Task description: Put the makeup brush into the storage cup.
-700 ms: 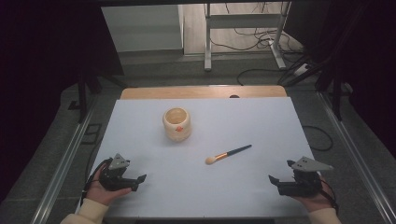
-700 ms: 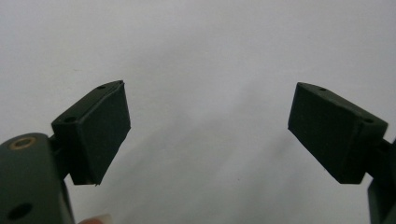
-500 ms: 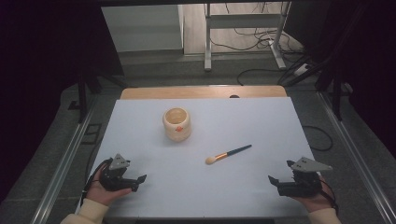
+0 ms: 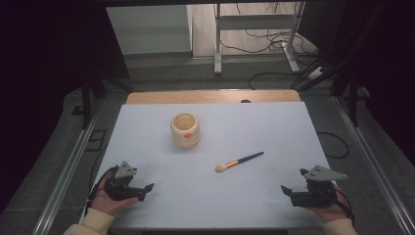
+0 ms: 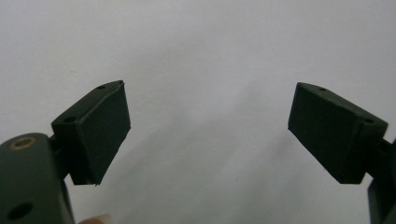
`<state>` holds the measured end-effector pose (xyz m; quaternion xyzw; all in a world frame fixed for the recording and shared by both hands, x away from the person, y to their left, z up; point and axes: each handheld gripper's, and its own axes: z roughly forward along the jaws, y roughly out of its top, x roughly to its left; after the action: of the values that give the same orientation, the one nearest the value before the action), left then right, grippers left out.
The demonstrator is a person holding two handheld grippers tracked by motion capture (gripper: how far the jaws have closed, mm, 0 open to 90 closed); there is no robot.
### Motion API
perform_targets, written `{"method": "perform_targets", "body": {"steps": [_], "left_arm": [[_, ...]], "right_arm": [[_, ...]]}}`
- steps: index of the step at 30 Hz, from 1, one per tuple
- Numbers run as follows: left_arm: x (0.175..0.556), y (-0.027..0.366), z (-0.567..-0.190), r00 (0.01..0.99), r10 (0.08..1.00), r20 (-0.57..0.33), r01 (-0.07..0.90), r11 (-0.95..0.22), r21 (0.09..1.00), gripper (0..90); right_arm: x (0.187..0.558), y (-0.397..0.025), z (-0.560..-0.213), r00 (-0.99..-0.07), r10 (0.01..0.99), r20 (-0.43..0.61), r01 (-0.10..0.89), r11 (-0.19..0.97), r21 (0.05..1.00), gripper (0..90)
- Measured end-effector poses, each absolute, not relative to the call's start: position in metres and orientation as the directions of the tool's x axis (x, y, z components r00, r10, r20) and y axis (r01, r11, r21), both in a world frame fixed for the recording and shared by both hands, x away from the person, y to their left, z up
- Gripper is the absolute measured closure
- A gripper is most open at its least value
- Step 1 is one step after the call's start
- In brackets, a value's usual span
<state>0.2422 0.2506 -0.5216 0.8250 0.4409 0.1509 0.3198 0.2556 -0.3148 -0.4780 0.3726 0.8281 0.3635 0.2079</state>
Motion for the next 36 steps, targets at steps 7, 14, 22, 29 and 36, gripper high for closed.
{"method": "perform_targets", "body": {"steps": [7,14,22,29,36], "left_arm": [[0.242,0.25,-0.522,0.566,0.824,-0.032,0.631,-0.408,0.66,13.4],[0.242,0.249,-0.521,0.571,0.82,-0.034,0.63,-0.412,0.658,13.5],[0.242,0.248,-0.52,0.574,0.818,-0.034,0.627,-0.413,0.661,13.5],[0.242,0.248,-0.52,0.578,0.816,-0.033,0.626,-0.417,0.66,13.5],[0.242,0.248,-0.52,0.577,0.816,-0.035,0.627,-0.415,0.659,13.5]], "right_arm": [[0.255,-0.314,-0.478,-0.644,0.762,-0.072,0.464,0.464,0.754,11.0],[0.256,-0.313,-0.477,-0.655,0.752,-0.073,0.456,0.47,0.755,10.9],[0.26,-0.311,-0.471,-0.673,0.735,-0.083,0.436,0.484,0.759,10.9],[0.264,-0.31,-0.466,-0.689,0.719,-0.091,0.421,0.499,0.757,10.9],[0.268,-0.307,-0.463,-0.713,0.693,-0.107,0.398,0.525,0.753,10.9]]}}
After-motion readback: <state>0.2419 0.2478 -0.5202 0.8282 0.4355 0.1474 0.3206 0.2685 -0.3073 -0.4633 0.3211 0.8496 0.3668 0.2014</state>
